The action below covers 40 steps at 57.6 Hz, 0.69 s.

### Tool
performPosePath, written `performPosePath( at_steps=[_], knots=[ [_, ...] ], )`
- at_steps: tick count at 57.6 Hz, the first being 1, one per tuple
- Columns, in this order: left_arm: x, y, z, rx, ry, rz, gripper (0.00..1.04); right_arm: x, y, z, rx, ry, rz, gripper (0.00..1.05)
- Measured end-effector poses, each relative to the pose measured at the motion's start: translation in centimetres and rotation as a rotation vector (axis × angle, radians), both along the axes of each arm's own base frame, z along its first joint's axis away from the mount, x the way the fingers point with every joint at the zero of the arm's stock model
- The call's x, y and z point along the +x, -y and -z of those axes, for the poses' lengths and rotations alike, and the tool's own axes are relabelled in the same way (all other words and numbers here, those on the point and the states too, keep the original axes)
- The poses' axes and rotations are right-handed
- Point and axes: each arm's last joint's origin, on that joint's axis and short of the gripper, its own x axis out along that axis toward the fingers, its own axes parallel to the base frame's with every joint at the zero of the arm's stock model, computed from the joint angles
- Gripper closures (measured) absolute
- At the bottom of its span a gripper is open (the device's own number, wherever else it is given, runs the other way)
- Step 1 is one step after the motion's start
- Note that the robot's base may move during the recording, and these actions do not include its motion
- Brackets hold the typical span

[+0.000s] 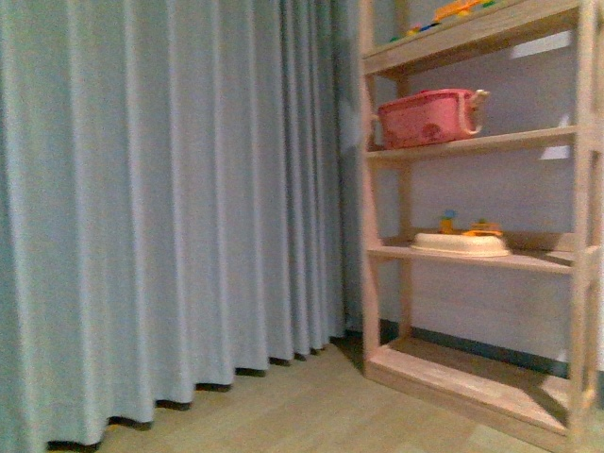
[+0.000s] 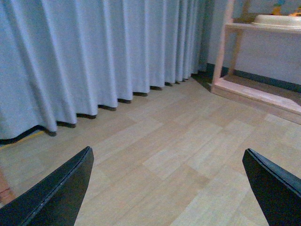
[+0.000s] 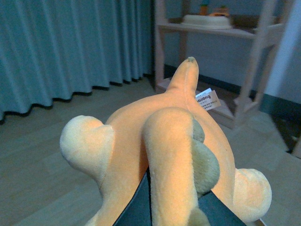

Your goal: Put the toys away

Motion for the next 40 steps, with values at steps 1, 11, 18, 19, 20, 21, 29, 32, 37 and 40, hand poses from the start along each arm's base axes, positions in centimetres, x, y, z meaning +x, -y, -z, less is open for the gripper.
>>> performPosePath(
  at_steps=[1,11,18,19,20,21,29,32,37,40],
  knots=[
    [0.00,0.00,0.00,0.000,0.000,0.000,0.06,0.00,0.00,-0.01,0.000,0.000,0.000,0.98],
    [0.00,0.00,0.00,0.000,0.000,0.000,0.06,0.00,0.00,0.01,0.000,-0.001,-0.001,0.98],
    [0.00,0.00,0.00,0.000,0.000,-0.001,0.06,0.00,0.00,-0.01,0.000,0.000,0.000,0.98],
    [0.00,0.00,0.00,0.000,0.000,0.000,0.06,0.00,0.00,-0.01,0.000,0.000,0.000,0.98],
    [0.00,0.00,0.00,0.000,0.000,0.000,0.06,0.00,0.00,-0.01,0.000,0.000,0.000,0.98],
    [0.00,0.00,0.00,0.000,0.000,0.001,0.06,0.00,0.00,0.01,0.000,-0.001,0.000,0.98],
    [0.00,0.00,0.00,0.000,0.000,0.001,0.06,0.00,0.00,-0.01,0.000,0.000,0.000,0.98],
    [0.00,0.02,0.01,0.000,-0.001,0.003,0.06,0.00,0.02,0.00,0.000,0.000,0.003,0.98],
    [0.00,0.02,0.01,0.000,-0.001,0.005,0.06,0.00,0.05,-0.01,0.000,0.000,0.013,0.98],
    [0.00,0.01,0.01,0.000,-0.001,0.001,0.06,0.00,0.03,-0.01,0.000,0.000,0.008,0.98]
  ],
)
